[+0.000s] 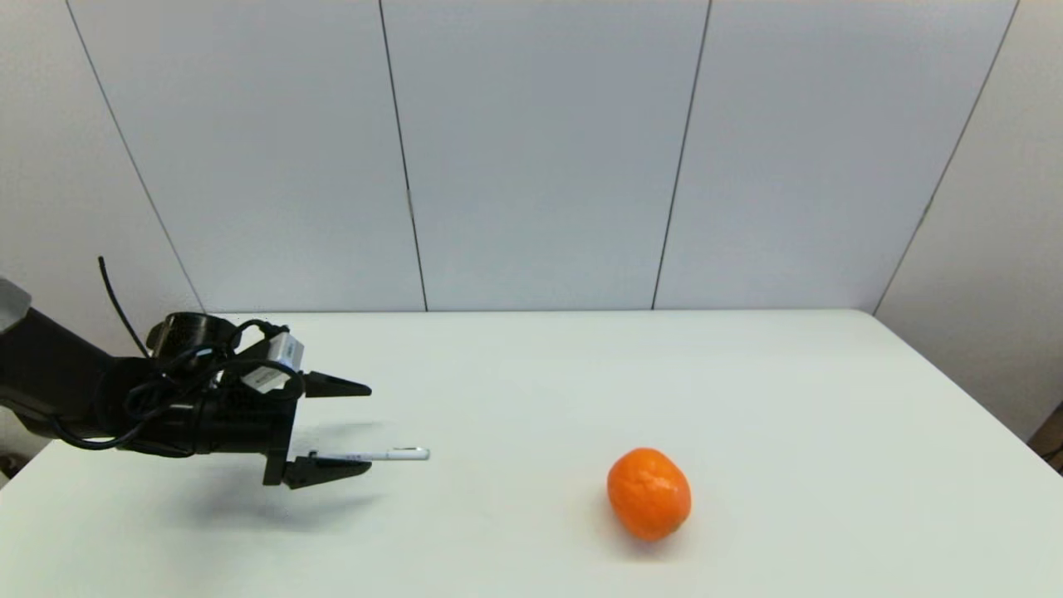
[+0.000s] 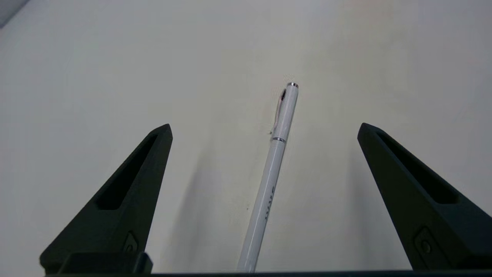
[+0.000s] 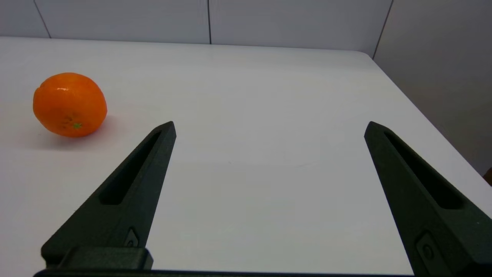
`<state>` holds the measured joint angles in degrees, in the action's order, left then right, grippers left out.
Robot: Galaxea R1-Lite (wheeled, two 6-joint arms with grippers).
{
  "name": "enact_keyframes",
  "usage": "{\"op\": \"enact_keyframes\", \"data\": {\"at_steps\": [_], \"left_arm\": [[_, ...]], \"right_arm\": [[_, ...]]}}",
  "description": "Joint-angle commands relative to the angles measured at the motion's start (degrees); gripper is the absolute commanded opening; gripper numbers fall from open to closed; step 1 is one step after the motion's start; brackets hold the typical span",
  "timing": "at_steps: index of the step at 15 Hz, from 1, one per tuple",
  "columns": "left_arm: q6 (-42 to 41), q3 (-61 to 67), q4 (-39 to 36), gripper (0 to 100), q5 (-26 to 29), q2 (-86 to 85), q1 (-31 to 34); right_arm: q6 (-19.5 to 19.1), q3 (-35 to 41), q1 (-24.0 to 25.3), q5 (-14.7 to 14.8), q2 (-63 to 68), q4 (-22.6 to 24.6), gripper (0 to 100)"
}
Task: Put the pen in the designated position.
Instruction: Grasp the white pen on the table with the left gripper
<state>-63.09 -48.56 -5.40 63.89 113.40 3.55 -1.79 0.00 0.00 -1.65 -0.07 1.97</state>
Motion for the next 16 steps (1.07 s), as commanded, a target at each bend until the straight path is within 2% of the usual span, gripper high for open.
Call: {"op": "enact_keyframes", "data": {"at_steps": [1,4,16], "left_arm": [[-6.87,-0.05,6.10,100,0.36,2.27,0.41],[-10.48,-0.05,9.79,100,0.18,3.15,0.41],[-10.48,-1.89,9.97,100,-0.52,5.17,0.14]], "right_arm": [[-0.05,0.79,0.00,-0.02,0.07,0.05,100],[-0.05,0.79,0.00,-0.02,0.07,0.05,100],[-0.05,0.79,0.00,-0.02,0.07,0.05,100]]}}
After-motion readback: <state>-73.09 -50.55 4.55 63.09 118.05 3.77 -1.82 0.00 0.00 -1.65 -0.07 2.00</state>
